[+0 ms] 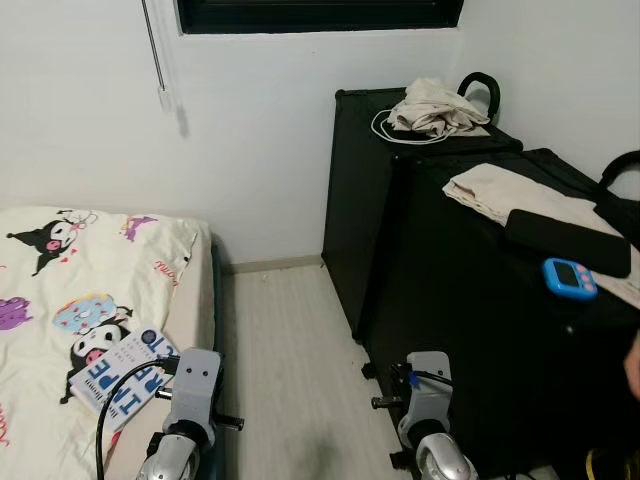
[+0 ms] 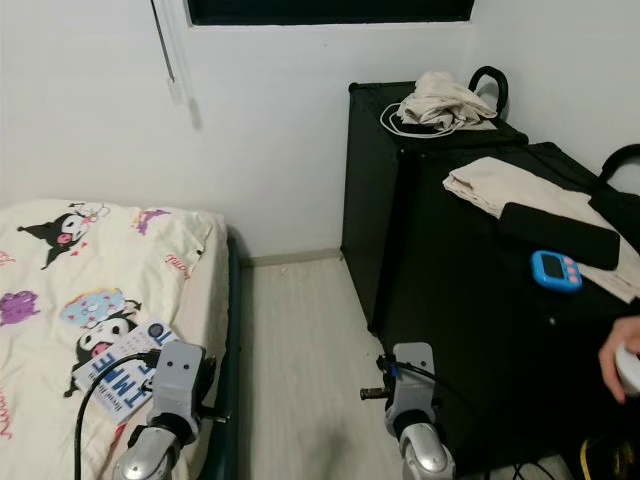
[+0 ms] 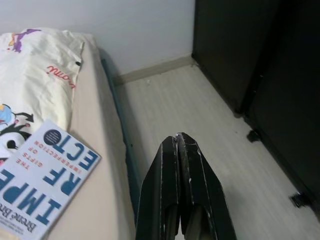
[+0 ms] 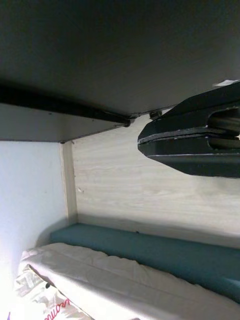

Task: Clean up the room

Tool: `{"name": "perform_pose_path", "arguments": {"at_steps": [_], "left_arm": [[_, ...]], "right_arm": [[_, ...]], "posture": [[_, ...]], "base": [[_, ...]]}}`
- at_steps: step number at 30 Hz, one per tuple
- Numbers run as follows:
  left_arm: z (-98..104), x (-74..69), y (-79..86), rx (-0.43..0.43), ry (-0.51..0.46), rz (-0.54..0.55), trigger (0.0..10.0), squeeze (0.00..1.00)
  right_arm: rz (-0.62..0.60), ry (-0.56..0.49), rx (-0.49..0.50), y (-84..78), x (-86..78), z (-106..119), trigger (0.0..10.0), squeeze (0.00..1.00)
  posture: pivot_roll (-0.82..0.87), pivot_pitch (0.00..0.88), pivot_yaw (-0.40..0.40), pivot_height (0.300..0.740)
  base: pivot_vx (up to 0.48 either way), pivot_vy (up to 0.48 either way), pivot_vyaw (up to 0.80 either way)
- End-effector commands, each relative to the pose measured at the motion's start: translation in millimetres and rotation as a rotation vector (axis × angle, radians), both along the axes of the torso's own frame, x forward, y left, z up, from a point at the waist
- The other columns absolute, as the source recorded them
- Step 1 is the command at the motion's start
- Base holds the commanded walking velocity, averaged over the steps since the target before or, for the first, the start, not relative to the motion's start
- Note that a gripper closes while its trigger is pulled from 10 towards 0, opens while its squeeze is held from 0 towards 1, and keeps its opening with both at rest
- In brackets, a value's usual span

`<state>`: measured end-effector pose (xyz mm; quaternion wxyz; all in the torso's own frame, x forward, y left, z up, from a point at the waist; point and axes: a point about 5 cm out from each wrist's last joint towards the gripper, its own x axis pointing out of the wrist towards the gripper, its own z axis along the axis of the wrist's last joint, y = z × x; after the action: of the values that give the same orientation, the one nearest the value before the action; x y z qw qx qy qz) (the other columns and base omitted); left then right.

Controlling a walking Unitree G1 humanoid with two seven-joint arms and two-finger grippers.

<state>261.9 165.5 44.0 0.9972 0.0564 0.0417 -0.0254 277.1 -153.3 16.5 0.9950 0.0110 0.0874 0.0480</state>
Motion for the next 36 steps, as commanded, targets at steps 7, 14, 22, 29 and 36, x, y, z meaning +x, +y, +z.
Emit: {"name": "perform_pose_path", "arguments": {"at_steps": [7,14,22,29,36], "left_arm": [[-2.4,-3.9,2.4,-0.002,0.011,0.005,10.0,0.00],[-2.5,-4.9,2.2,-0.002,0.010,0.003,10.0,0.00],[-3.8,-7.0,1.5,-0.017,0.014,-0.003,10.0,0.00],[-3.7,-8.8,1.8,-0.013,0.009,-0.008,10.0,0.00],[-4.2,-10.0,0.3,-0.004,0.012,-0.010,10.0,0.00]], "right_arm": [[0.003,0.012,0.011,2.9,-2.4,-2.7,10.0,0.00],[0.008,0.013,0.011,3.8,-3.1,-3.2,10.0,0.00],[0.010,0.017,0.008,3.6,-3.8,-3.9,10.0,0.00],[0.014,0.020,0.008,4.3,-3.9,-4.1,10.0,0.00],[0.019,0.025,0.010,4.0,-4.2,-4.7,10.0,0.00]], "posture": [[-0.01,0.096,-0.040,0.740],[-0.01,0.091,-0.041,0.740],[-0.01,0.092,-0.042,0.740],[-0.01,0.097,-0.045,0.740],[-0.01,0.105,-0.049,0.740]], "base": [[0.400,0.000,0.00],[0.367,0.000,0.00],[0.039,0.000,0.00],[0.000,0.000,0.00],[0.000,0.000,0.00]]}}
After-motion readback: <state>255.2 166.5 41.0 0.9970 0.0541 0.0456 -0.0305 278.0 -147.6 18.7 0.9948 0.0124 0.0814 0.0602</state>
